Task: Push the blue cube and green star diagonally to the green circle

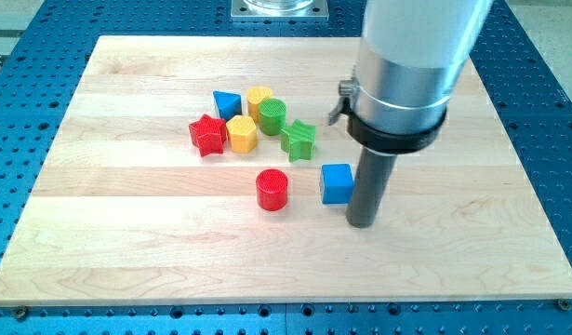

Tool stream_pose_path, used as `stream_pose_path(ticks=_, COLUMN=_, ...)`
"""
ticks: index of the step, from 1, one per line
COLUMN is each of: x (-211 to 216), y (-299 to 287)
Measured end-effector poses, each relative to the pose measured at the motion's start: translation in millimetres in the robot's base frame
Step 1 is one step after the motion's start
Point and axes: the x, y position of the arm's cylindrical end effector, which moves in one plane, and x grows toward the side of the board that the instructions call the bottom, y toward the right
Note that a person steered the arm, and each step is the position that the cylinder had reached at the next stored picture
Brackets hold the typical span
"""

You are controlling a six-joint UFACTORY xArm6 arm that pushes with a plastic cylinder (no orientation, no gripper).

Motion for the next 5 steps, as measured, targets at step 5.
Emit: stream_pose_path(ticks=5, x=-83, y=-30)
